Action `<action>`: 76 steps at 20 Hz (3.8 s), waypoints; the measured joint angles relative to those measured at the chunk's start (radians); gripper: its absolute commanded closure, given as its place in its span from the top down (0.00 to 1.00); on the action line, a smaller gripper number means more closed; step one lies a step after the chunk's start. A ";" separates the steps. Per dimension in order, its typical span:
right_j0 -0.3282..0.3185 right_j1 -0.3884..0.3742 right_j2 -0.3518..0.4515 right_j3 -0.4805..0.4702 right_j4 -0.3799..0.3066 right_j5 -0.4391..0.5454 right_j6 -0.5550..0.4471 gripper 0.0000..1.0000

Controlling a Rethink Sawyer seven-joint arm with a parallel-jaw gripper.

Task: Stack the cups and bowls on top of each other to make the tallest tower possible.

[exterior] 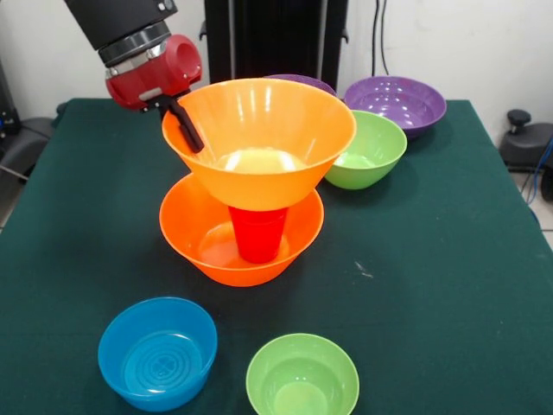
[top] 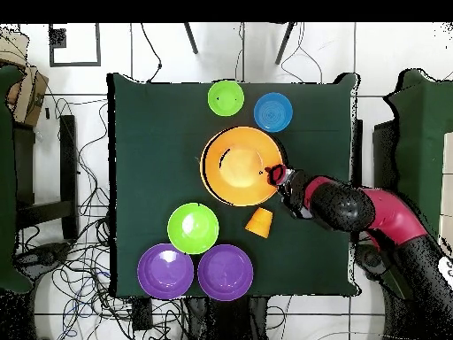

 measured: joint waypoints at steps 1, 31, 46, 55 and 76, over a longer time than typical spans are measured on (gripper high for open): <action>0.000 0.004 0.000 -0.002 -0.003 0.000 -0.002 0.00; 0.000 0.080 0.001 -0.087 -0.045 0.072 -0.130 1.00; -0.004 0.036 0.008 -0.085 -0.037 0.073 -0.130 1.00; -0.036 -0.121 0.051 -0.054 0.033 0.092 -0.130 1.00; 0.057 -0.171 0.026 -0.154 -0.024 0.136 -0.130 1.00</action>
